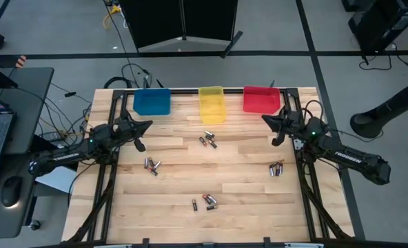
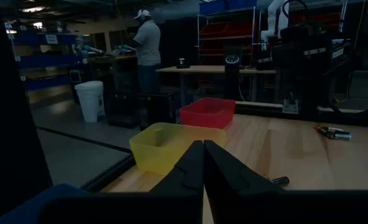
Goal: Sort batteries
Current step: Put the black brown battery into the red bin
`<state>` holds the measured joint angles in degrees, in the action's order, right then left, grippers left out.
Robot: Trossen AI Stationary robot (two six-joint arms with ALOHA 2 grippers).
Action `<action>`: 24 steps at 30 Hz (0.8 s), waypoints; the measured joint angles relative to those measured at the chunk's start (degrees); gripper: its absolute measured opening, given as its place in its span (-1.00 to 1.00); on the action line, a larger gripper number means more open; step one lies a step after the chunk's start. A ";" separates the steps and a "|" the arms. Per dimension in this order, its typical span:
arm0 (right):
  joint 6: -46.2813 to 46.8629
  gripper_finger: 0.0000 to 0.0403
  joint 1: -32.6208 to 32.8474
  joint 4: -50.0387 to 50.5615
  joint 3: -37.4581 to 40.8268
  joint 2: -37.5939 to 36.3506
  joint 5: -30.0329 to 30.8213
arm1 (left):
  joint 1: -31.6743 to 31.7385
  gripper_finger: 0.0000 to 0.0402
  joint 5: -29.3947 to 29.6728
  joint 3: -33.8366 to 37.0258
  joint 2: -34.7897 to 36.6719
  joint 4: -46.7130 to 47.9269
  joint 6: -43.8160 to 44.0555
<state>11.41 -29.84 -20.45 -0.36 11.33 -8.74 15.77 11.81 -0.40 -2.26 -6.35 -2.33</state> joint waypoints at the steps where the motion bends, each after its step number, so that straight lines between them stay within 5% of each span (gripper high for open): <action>1: -0.31 -0.96 0.61 0.06 0.00 0.81 -0.10 | 0.00 -0.93 0.00 0.00 0.00 0.00 0.00; 14: -8.76 -0.93 13.87 4.91 -9.89 18.06 -0.36 | -0.02 -0.93 -0.01 0.00 0.00 0.01 0.00; 24: -6.92 -0.91 26.37 12.80 -21.70 36.69 3.31 | -0.01 -0.93 -0.01 0.02 0.00 0.00 0.00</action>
<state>4.49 -3.47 -7.65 -22.06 48.03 -5.43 15.76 11.80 -0.38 -2.26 -6.35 -2.33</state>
